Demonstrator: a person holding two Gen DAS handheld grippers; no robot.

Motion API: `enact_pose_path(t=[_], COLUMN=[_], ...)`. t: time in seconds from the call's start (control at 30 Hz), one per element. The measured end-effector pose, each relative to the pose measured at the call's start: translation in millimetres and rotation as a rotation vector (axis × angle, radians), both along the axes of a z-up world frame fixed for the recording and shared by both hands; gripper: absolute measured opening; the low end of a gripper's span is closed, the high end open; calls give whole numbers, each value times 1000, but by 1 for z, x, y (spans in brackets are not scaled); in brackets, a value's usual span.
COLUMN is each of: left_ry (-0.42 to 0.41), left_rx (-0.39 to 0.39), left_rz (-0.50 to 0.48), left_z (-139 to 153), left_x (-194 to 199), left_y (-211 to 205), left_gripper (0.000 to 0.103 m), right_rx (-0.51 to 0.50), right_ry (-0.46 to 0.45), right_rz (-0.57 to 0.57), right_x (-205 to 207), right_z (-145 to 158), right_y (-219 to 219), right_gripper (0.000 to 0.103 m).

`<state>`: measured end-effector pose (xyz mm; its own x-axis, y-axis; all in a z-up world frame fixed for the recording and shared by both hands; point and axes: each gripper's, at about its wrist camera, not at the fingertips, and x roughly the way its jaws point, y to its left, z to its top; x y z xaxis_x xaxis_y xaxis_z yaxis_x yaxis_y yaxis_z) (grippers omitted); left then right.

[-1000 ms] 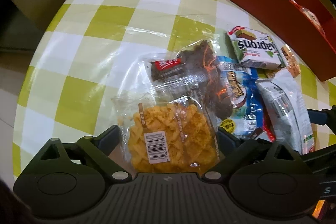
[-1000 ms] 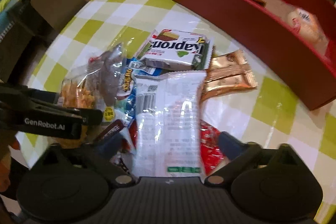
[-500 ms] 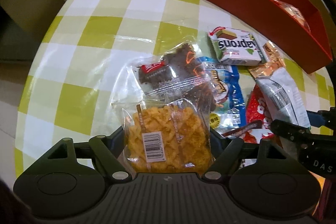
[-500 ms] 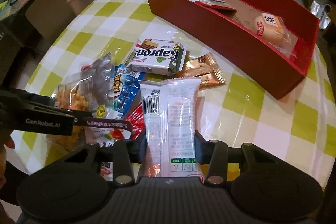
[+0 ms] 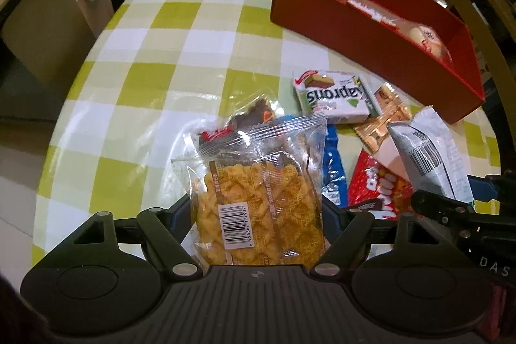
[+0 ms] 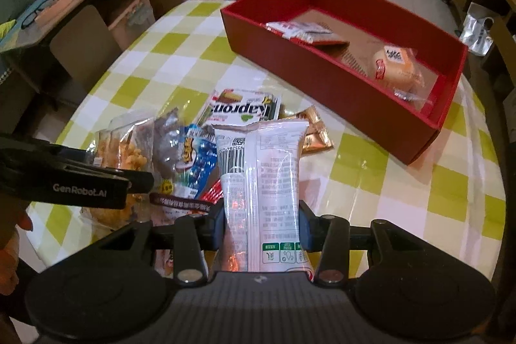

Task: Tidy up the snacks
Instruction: 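Lift both held snacks and carry them toward the red tray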

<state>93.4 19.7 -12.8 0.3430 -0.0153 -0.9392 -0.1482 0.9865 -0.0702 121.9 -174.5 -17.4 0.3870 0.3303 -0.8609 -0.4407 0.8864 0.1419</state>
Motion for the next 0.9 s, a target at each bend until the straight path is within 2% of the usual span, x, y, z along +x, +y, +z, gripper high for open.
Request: enact_pose_path(t=[0.3, 0.5, 0.9], left_ry=[-50, -91, -116], left_rx=[11, 52, 58], left_rz=[-30, -56, -70], left_z=[14, 21, 27], left_x=[7, 14, 27], left_y=[-17, -29, -37], left_gripper=[81, 81, 81], right_rx=[2, 22, 33], right_ry=[-37, -54, -60], right_rz=[-3, -21, -43], right_x=[3, 11, 23], right_z=[9, 16, 22], right_y=[-1, -6, -13], right_gripper=[51, 51, 51])
